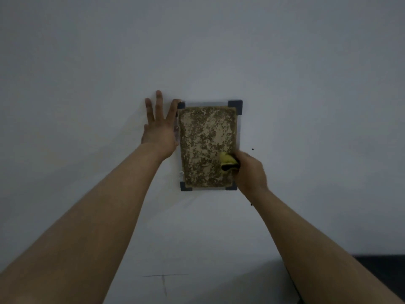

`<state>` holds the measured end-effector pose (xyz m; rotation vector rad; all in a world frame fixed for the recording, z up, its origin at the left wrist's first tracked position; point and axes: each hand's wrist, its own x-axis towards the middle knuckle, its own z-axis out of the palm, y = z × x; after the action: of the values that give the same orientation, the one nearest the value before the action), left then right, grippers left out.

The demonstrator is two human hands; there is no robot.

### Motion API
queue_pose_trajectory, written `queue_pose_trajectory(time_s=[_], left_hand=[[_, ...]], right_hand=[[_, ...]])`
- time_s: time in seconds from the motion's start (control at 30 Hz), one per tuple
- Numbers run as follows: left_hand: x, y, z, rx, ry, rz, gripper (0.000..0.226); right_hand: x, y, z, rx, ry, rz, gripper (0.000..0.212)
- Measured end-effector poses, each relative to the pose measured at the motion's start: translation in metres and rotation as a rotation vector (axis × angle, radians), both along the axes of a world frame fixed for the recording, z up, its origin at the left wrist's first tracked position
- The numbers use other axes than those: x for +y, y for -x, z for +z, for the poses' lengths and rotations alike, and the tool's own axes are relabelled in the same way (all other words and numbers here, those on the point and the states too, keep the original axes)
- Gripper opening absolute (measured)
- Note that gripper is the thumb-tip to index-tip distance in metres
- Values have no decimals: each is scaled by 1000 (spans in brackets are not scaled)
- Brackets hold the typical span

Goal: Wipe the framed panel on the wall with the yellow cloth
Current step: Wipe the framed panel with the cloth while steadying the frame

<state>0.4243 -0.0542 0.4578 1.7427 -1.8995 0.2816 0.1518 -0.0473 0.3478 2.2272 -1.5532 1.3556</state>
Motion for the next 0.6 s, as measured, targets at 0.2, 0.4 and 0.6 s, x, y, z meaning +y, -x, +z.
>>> queue_pose_trajectory(time_s=[0.2, 0.4, 0.6], left_hand=[[0, -4, 2, 6, -7, -15, 108], [-3, -5, -3, -3, 11, -4, 109], [-7, -7, -2, -13, 1, 3, 109]], right_hand=[[6, -10, -9, 113, -158, 31, 42], [1, -10, 0, -203, 97, -117, 29], [-2, -20, 6, 111, -41, 8, 33]])
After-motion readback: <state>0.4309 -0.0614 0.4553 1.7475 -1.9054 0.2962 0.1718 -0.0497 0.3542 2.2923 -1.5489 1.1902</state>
